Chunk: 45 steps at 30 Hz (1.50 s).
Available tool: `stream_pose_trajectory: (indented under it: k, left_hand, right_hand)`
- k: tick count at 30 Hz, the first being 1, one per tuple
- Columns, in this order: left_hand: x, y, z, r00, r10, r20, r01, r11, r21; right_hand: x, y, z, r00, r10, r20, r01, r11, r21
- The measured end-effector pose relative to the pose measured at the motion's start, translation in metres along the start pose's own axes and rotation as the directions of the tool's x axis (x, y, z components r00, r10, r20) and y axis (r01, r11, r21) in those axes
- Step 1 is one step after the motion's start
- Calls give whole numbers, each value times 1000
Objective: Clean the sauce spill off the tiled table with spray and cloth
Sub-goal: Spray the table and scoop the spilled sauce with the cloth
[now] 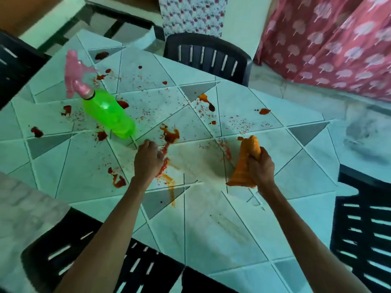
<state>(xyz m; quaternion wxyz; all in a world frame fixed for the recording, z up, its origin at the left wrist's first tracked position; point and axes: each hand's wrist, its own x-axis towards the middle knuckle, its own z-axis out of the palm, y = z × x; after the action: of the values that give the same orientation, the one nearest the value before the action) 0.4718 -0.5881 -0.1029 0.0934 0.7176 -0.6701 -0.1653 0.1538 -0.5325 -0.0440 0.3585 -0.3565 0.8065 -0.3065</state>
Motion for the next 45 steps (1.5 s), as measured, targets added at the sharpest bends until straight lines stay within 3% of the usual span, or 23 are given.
stream_pose_trajectory:
  k: [4,8,14,19,23,28,36,40,45]
  left_hand:
    - [0,2,1,999,-24,-39,22,999,-39]
    - [-2,0,3,997,-7,-71,3,998,-60]
    - [-3,-8,8,995,21,-96,-29,996,-83]
    - [10,-6,1,990,37,-134,-56,988,-146]
    - [47,3,-7,989,107,-106,-119,986,-116]
    - [104,20,-11,988,154,-22,-155,986,-54]
    - [140,52,1,983,161,93,-166,985,47]
    - [149,54,6,976,161,149,-182,974,133]
    - [153,47,6,974,165,156,-185,974,128]
  right_hand:
    - [22,2,28,995,98,16,-99,994,36]
    - [33,-36,86,998,14,59,-18,998,67]
    - [38,-98,166,959,-112,260,112,994,16]
    - [34,-127,177,897,-153,414,183,982,-34]
    - [39,-115,127,923,-193,332,190,981,40]
    - [67,-70,40,965,-119,235,71,976,205]
    - [113,-28,-34,992,-28,-125,33,999,38]
    - [137,-30,-11,989,72,-132,-79,996,-47]
    - [140,-66,56,999,-1,33,6,991,-132]
